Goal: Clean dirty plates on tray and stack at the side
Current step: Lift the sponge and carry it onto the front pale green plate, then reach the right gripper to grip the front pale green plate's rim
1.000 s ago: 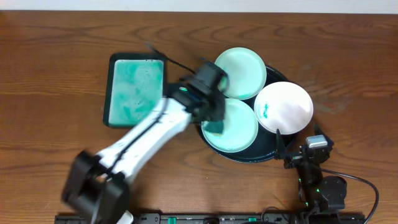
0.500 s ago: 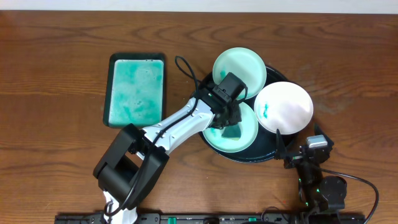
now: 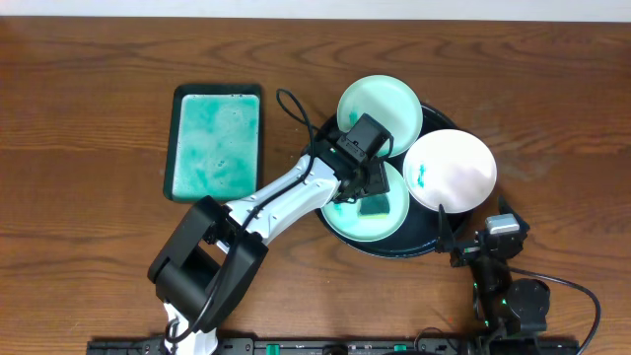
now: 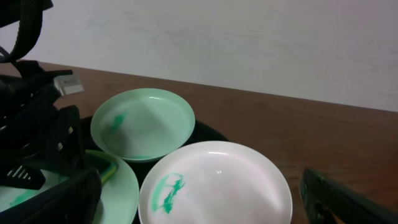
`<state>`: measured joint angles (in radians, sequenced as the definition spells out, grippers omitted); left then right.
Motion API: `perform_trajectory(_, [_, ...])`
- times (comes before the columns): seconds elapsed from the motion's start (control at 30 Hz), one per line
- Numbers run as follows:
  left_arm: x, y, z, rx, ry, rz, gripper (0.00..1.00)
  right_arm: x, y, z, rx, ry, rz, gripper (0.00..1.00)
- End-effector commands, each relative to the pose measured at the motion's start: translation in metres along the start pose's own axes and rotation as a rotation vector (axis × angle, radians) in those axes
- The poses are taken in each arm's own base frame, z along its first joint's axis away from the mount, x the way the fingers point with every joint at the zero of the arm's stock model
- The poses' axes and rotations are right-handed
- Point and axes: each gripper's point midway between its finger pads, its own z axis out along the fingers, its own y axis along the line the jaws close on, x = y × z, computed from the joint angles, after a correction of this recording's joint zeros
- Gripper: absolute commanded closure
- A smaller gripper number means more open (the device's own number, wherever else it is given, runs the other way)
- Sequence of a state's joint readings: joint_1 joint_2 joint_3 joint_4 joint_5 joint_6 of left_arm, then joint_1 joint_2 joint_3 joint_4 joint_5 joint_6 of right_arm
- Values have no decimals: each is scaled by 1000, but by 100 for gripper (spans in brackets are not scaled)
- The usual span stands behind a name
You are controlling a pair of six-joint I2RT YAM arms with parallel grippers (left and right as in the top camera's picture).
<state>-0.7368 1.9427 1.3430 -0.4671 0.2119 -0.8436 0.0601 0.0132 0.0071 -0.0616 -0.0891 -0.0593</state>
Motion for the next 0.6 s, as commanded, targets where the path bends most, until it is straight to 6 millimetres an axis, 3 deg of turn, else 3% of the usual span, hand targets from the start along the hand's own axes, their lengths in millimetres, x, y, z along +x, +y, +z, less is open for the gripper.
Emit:
perform_trajectory(0.0, [0,0,-2,4,3,41,34,-10,6,0,-39,-41,14,1])
perform_trajectory(0.07, [-3,-2,-7,15,-9,47,33,-27,13,-2,-83,-114,10,1])
perform_trajectory(0.17, [-16,-6,-23,45,-49,109,33,-76,27,-15,-169,-316,6,1])
perform_trajectory(0.27, [-30,-7,-43,69,-95,166,33,-131,22,-39,-155,-555,18,1])
perform_trajectory(0.37, [-45,-1,-59,75,-134,187,33,-177,17,-59,-131,-644,18,1])
perform_trajectory(0.47, [-54,8,-61,67,-143,163,28,-180,17,-39,-131,-427,0,1])
perform_trajectory(0.57, [-62,17,-63,56,-149,139,27,-152,15,-8,-137,-62,4,1])
